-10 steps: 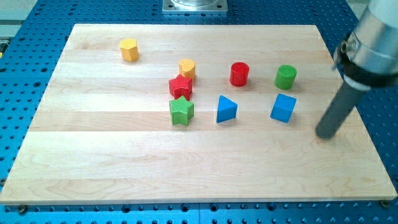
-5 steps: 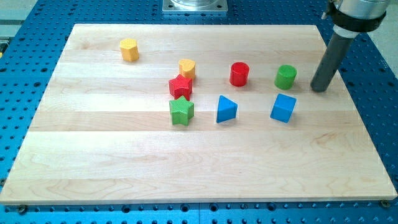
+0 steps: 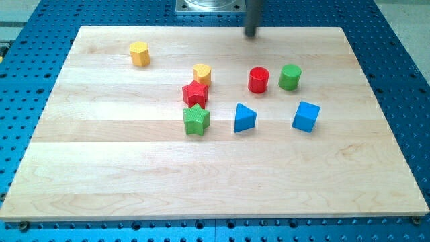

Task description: Keep hexagon in between green circle and cube

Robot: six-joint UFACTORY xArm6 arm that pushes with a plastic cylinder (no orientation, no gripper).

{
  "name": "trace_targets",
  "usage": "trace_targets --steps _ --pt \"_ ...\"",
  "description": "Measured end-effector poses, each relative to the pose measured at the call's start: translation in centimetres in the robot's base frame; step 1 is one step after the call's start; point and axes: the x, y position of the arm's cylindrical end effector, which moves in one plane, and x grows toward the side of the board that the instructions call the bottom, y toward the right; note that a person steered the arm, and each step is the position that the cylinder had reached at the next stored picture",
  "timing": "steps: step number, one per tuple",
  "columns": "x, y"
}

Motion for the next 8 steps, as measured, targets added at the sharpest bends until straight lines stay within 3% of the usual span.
trace_targets --steps 1,2,3,4,5,6,7,8 --pt "1.7 -15.1" --pt "6.0 -24.1" --pt "10.6 -21.6" --pt "8.5 -14.9" --pt "4.7 -15.6" --pt "7.8 -8.7" --pt "11.7 4.2" --pt "10.1 6.4"
